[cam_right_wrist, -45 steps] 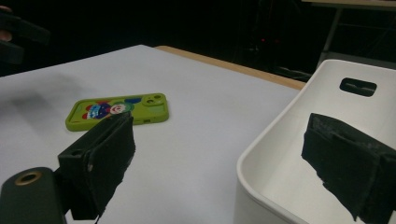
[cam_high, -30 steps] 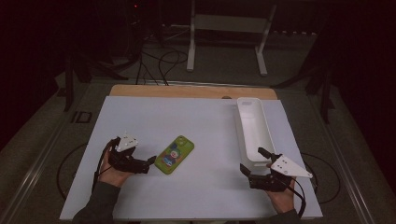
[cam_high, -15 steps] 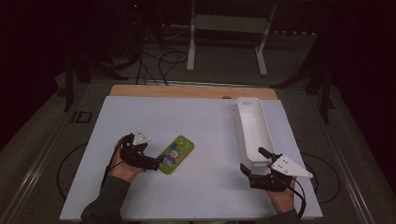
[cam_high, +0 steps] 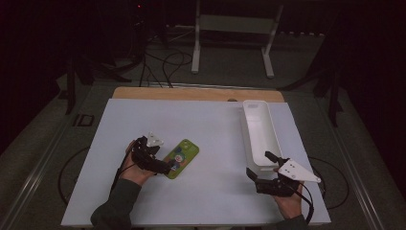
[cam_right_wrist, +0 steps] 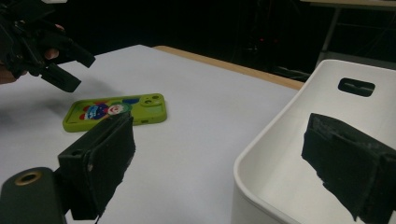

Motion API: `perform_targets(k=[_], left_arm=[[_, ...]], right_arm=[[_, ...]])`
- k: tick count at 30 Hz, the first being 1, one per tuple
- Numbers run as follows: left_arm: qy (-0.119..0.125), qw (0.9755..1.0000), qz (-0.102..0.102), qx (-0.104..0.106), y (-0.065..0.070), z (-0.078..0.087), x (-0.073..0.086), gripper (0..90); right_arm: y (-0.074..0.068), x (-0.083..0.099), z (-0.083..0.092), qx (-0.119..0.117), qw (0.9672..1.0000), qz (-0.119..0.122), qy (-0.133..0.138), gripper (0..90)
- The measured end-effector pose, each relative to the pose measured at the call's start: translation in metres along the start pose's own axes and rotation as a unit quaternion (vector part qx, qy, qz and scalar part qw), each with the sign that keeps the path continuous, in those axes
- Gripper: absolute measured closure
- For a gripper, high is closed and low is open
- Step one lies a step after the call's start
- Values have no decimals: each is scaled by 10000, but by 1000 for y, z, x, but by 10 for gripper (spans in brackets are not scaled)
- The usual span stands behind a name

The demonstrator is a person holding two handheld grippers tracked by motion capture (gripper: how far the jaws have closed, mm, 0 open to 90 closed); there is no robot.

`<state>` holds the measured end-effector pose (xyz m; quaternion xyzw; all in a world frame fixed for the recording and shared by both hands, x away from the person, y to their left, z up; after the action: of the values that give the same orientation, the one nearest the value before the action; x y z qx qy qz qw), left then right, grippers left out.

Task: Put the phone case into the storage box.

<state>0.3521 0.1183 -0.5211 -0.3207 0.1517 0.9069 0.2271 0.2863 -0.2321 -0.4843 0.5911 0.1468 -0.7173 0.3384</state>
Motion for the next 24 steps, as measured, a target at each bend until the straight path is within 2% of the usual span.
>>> perform_targets(k=[9, 13, 24], left_arm=[[-157, 9999, -21, 0, 9, -13, 2, 0], [-143, 9999, -21, -9, 12, -16, 2, 1], [-240, 9997, 38, -96, 15, -25, 5, 11]], right_arm=[[0, 0, 0, 10, 10000, 2, 0, 89], [0, 0, 0, 12, 10000, -6, -3, 89], [-1, 0, -1, 14, 10000, -9, -7, 89]])
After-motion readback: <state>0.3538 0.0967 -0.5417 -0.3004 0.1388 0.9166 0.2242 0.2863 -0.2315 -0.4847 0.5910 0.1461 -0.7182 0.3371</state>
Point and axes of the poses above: each handheld gripper's, and its own axes: z roughly backward along the jaws, x roughly out of its underside, y roughly to its right, the point moved 6 cm from there along -z, roughly forward along the jaws, and after that the axes turned 11 degrees about z, right-handed, at the moved point
